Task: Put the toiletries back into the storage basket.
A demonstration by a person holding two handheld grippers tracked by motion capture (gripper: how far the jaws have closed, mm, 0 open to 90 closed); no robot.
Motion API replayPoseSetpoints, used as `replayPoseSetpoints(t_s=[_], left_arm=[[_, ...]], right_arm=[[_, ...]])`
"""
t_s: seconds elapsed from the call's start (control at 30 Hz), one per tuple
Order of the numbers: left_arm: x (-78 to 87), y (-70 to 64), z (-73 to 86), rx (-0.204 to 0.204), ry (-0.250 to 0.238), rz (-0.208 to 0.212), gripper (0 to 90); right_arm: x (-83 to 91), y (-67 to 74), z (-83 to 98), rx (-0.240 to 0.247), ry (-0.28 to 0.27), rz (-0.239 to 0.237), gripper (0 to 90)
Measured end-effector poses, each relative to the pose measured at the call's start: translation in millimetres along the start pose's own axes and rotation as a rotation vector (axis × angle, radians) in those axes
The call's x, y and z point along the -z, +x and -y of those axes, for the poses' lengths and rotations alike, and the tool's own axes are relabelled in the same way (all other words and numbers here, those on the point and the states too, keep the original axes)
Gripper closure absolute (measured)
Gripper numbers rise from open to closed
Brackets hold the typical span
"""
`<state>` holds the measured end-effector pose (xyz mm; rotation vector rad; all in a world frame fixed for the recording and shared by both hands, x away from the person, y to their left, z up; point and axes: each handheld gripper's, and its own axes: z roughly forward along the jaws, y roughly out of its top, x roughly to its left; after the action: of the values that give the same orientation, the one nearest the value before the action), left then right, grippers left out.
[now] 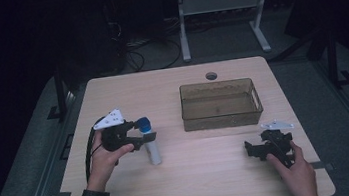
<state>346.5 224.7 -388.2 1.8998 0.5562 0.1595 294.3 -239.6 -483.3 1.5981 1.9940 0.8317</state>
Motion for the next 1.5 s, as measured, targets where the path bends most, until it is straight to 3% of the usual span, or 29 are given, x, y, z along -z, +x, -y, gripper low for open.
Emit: replayPoseSetpoints(t_s=[0.43,1.5], left_arm=[[-3.3,-3.3,-13.7,-0.008,-0.015,0.004,34.9],[-23.9,-4.9,-77.3,-0.088,-0.056,0.014,34.9]], right_arm=[[0.0,0.0,0.0,0.0,0.0,0.0,0.0],[0.1,-0.1,0.1,0.002,-0.001,-0.001,0.0]])
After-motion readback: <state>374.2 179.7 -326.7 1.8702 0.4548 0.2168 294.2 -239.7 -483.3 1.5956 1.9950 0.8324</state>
